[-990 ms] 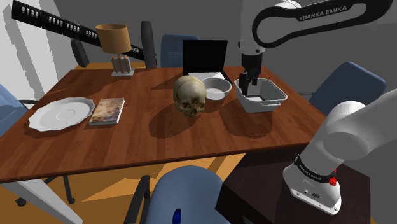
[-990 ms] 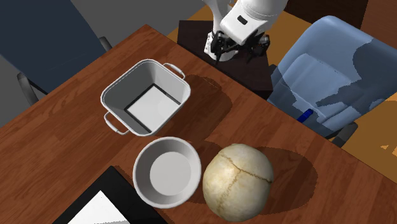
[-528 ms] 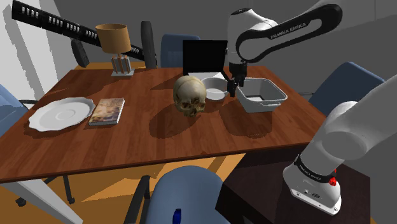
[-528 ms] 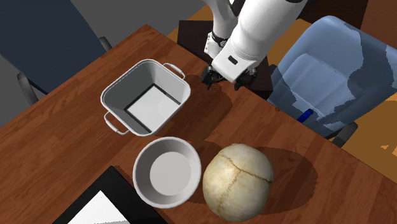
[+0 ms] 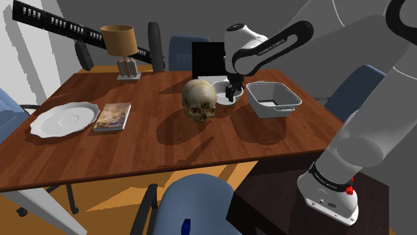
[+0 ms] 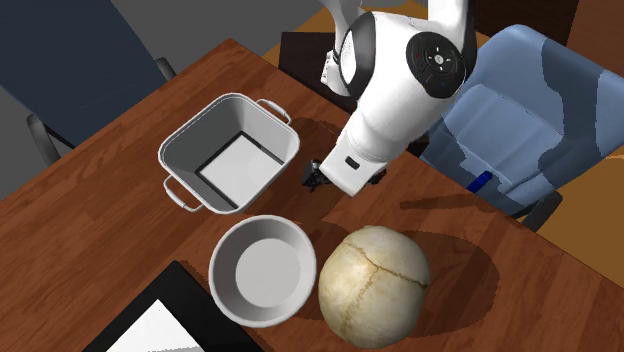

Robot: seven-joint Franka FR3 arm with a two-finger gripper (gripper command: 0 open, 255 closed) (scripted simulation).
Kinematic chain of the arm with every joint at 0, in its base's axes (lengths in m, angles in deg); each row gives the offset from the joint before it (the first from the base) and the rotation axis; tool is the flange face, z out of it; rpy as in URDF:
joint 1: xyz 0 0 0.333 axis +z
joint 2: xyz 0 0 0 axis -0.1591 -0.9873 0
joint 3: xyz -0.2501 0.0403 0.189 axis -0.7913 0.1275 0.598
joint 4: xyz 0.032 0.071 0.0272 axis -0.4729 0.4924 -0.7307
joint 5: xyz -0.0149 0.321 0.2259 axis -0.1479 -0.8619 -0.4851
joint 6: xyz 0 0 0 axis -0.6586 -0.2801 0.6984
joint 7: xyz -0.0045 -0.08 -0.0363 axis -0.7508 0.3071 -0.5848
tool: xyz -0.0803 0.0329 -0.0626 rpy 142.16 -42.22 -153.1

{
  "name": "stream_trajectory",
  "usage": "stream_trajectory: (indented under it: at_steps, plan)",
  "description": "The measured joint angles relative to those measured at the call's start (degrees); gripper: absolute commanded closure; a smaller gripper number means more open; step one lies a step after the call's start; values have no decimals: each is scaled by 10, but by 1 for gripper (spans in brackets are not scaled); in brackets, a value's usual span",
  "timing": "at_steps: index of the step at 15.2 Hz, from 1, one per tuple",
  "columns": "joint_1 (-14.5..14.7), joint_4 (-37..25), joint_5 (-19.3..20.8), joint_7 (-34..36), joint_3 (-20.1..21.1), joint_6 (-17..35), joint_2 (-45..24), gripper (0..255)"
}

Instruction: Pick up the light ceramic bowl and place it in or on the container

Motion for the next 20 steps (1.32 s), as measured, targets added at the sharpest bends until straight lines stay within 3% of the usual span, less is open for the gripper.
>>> stream_trajectory:
  at_steps: [7, 9, 12, 14, 16, 17, 20]
  plan:
    - [-4, -101, 65, 14, -9, 74, -141, 0]
    - [-3, -142, 80, -5, -12, 39, -160, 0]
    - [-10, -174, 93, -3, -15, -62, -179, 0]
    - [-19, -177, 104, 14, -13, -69, -204, 0]
    - [-31, -172, 114, 21, -9, 36, -232, 0]
    - [-36, -170, 119, 23, -11, 64, -238, 0]
    - [-40, -177, 122, 30, -6, 66, -244, 0]
